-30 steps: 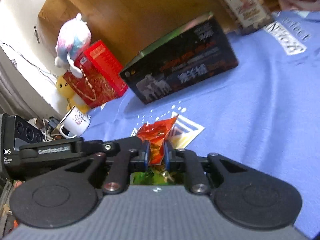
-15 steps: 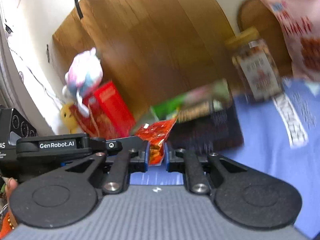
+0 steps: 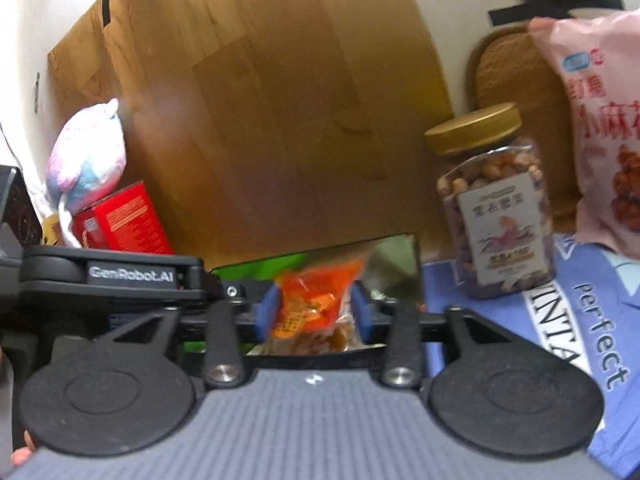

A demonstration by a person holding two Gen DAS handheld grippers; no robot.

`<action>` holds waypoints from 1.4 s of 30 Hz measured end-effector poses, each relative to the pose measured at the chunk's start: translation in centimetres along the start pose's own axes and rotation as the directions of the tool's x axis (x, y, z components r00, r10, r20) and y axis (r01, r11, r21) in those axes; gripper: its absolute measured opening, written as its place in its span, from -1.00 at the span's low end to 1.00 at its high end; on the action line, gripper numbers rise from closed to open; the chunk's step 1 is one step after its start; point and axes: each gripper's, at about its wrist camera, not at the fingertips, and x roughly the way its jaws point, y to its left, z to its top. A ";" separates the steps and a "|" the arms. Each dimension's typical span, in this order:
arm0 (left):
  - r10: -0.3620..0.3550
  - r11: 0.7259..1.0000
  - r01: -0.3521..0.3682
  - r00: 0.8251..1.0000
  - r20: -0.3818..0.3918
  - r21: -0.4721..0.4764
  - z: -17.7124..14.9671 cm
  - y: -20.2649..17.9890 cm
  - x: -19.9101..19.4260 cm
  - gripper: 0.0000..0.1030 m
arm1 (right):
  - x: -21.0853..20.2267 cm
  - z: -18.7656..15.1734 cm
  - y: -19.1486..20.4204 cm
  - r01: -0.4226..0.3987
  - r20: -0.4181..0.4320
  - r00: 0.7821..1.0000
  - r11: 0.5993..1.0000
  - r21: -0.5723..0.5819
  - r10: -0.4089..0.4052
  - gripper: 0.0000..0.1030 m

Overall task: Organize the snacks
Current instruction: 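Open the left tool to release the red bag into the tin, then grasp the clear nut bag with the left tool and drop it into the tin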

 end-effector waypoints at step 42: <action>-0.074 0.997 0.073 0.996 0.055 0.018 -9.8 2.8 -14.9 -0.34 | -9.0 -8.3 8.1 -0.283 -0.252 0.935 0.953 -0.110 0.249 -0.46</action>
